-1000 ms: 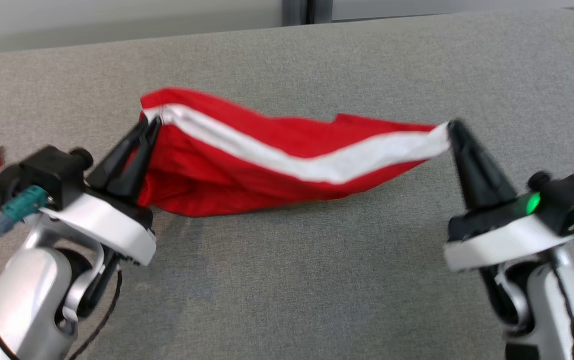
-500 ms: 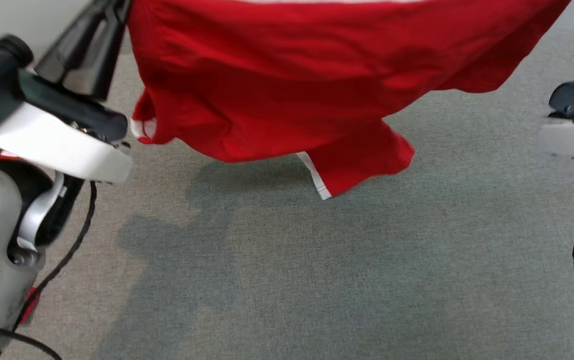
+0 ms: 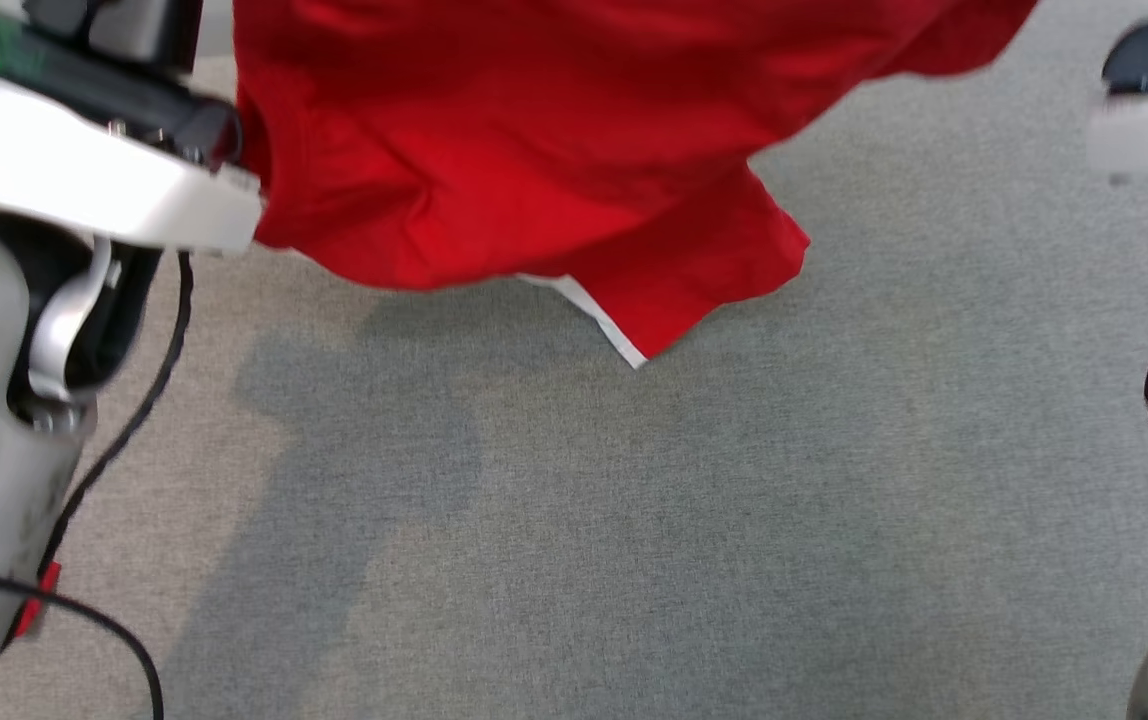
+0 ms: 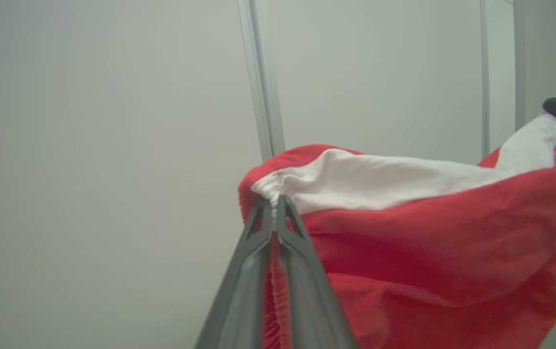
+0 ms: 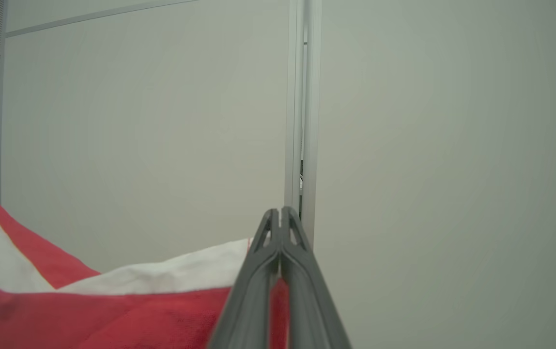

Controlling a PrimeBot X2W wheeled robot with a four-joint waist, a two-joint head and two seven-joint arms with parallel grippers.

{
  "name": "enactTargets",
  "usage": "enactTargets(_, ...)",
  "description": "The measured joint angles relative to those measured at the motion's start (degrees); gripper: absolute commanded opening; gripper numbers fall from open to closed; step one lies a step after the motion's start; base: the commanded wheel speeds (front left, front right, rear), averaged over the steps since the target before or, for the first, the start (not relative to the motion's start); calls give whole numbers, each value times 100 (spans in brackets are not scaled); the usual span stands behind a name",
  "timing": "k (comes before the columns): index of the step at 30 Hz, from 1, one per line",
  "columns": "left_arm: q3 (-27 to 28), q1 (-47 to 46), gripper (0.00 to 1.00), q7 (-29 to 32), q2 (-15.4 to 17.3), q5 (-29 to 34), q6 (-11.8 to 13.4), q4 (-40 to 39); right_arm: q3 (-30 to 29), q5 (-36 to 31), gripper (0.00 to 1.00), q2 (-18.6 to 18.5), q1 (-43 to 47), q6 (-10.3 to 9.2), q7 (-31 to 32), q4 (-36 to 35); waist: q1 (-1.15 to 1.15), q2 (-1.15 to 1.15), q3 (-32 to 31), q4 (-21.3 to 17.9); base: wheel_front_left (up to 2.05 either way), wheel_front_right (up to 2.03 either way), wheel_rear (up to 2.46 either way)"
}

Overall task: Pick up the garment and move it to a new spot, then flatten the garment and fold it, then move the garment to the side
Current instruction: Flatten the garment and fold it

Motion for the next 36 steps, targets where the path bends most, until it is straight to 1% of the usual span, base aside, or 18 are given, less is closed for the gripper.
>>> enactTargets(3, -29, -524, 0, -109, -146, 10, -154, 412, 113, 98, 0, -23, -710, 1, -81, 494, 0, 0, 197, 12, 0, 0, 0)
enactTargets(6, -43, -1149, 0, -325, -293, 109, -313, 943, 219, 109, 0, -88, -1515, 1, -167, 1189, 0, 0, 424, 26, 0, 0, 0)
enactTargets(10, -131, -1892, 0, -657, -561, 218, -541, 1881, 359, 108, 0, -58, -2573, 0, -458, 2232, 0, 0, 722, 59, 0, 0, 0)
enactTargets(13, -126, -2420, 0, -915, -813, 216, -637, 2727, 449, 120, 0, 34, -3266, 1, -648, 3121, 0, 0, 886, 90, 0, 0, 0)
enactTargets(17, -138, -2854, 0, -1161, -1124, 119, -804, 3899, 588, 328, 0, 203, -3845, 1, -892, 4272, 0, 0, 971, 117, 0, 0, 0)
enactTargets(21, -142, -3031, 0, -1209, -1350, -91, -935, 4989, 770, 581, 0, 276, -4098, 0, -1072, 5228, 0, 0, 981, 99, 0, 0, 0)
enactTargets(24, -124, -3009, 0, -1288, -1540, -302, -1021, 5576, 1058, 782, 0, 292, -4069, 0, -1191, 5727, 0, 0, 1041, 93, 0, 0, 0)
enactTargets(25, -125, -2976, 0, -1323, -1591, -354, -1060, 5715, 1218, 912, 0, 293, -4018, 0, -1240, 5795, 0, 0, 1069, 97, 0, 0, 0)
enactTargets(27, -151, -2842, 0, -1421, -1701, -460, -1102, 5927, 1427, 1165, 0, 314, -3810, 0, -1358, 5917, 0, 0, 1130, 117, 0, 0, 0)
enactTargets(29, -170, -2551, 0, -1534, -1845, -583, -1117, 6102, 1650, 1285, 0, 316, -3411, 1, -1423, 6108, 0, 0, 1163, 161, 0, 0, 0)
enactTargets(30, -303, -1977, 0, -1596, -2035, -677, -1138, 6313, 1815, 1344, 0, 320, -2651, 0, -1566, 6308, 0, 0, 1125, 255, 0, 0, 0)
enactTargets(31, -430, -1664, 0, -1646, -2050, -700, -1154, 6323, 1853, 1470, 0, 311, -2176, 1, -1648, 6296, 0, 0, 1083, 287, 0, 0, 0)
enactTargets(32, -604, -860, 0, -1664, -2113, -795, -1155, 6071, 1860, 1696, 0, 135, -1058, 0, -1699, 6019, 0, 0, 981, 311, 0, 0, 0)
enactTargets(33, -648, -645, 0, -1669, -2154, -837, -1155, 6011, 1806, 1720, 0, 59, -732, 0, -1706, 5827, 0, 0, 940, 333, 0, 0, 0)
enactTargets(34, -648, -645, 0, -1669, -2154, -837, -1155, 6011, 1806, 1720, 0, 59, -732, 0, -1706, 5827, 0, 0, 940, 333, 0, 0, 0)
enactTargets(36, -758, -254, 0, -1671, -2202, -855, -1155, 5821, 1608, 1781, 0, -42, -128, 0, -1714, 5304, 0, 0, 847, 381, 0, 0, 0)
